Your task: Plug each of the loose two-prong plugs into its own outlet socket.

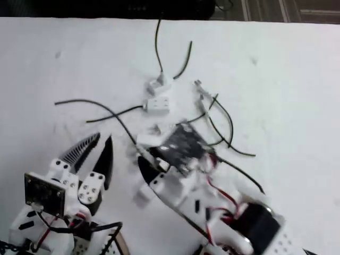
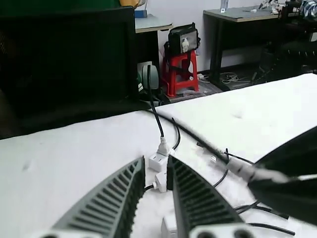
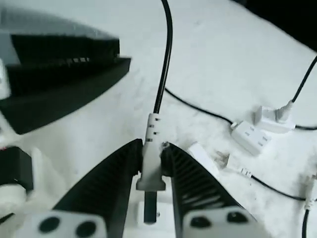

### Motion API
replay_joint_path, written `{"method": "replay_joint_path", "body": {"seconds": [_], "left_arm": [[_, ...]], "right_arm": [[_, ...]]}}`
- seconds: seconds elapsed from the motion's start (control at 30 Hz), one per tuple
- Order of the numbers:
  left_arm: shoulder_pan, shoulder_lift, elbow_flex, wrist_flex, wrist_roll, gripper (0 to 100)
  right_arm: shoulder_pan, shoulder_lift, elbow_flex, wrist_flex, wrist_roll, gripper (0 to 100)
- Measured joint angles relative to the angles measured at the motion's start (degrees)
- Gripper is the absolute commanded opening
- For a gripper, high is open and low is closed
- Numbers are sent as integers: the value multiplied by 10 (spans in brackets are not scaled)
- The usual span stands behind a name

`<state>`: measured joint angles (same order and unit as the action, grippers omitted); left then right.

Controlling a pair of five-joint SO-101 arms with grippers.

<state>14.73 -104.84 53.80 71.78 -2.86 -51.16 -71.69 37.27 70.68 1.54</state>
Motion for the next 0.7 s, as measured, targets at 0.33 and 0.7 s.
{"method": "replay_joint_path", "body": {"seconds": [0.33, 0.7], "left_arm": [[0, -1, -43, 34, 0, 94], [47, -1, -47, 28, 0, 94]], "right_arm": [[-30, -146, 55, 0, -7, 18], [-134, -200, 197, -124, -8, 17]]}}
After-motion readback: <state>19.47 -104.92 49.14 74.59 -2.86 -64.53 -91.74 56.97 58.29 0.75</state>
